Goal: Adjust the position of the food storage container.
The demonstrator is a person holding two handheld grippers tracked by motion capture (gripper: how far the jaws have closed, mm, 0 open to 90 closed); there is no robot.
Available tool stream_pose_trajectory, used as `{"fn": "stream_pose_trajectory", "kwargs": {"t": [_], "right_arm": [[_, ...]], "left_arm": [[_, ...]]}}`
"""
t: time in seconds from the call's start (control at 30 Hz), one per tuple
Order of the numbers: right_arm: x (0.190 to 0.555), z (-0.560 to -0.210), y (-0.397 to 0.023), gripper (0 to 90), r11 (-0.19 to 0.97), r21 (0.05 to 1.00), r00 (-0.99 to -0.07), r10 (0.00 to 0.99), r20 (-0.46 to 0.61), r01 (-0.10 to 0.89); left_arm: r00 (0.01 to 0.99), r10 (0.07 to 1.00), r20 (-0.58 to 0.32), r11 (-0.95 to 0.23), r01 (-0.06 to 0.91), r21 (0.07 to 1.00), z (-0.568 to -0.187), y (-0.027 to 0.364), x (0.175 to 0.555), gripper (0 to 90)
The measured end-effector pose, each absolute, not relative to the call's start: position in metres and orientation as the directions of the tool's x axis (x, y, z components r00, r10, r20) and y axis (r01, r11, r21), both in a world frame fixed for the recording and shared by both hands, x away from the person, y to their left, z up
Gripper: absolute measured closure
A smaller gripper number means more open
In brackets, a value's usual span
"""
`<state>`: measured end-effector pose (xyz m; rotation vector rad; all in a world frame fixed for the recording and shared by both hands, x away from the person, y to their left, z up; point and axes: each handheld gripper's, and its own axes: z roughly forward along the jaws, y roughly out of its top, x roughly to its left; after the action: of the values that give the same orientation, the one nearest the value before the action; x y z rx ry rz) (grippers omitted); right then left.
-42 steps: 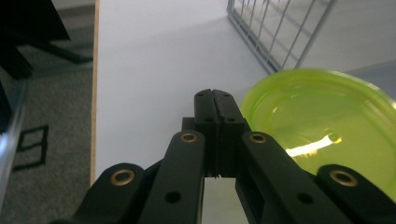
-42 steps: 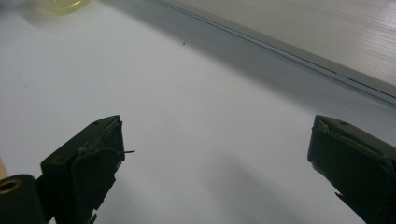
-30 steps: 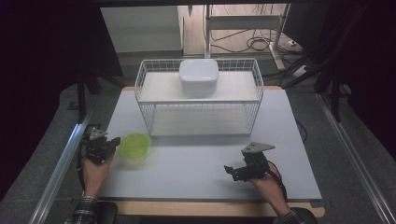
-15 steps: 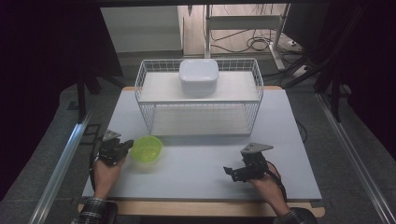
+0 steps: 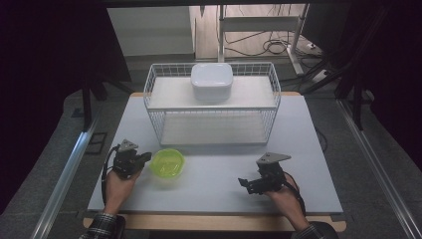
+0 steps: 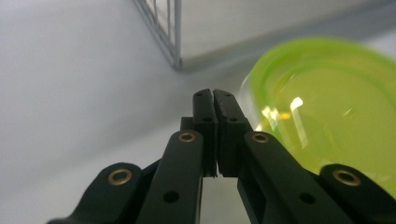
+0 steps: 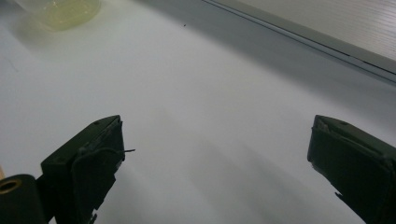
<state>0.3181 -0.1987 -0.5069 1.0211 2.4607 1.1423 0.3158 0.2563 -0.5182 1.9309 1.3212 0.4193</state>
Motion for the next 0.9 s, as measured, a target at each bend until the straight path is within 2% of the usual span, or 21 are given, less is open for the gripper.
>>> {"fn": "stream_pose_trajectory", "kwargs": {"t": [0.17, 0.9], "right_arm": [[0.318, -0.507, -0.198, 4.2, 0.455, 0.742, -0.73, 0.68, 0.068, 0.493], [0.318, -0.509, -0.197, 4.4, 0.463, 0.734, -0.73, 0.68, 0.066, 0.497]], "left_arm": [[0.491, 0.842, -0.223, -0.208, 0.677, 0.706, -0.528, 0.257, 0.318, 88.6], [0.642, 0.736, -0.215, -0.37, 0.647, 0.666, -0.533, 0.203, 0.312, 89.0]]}}
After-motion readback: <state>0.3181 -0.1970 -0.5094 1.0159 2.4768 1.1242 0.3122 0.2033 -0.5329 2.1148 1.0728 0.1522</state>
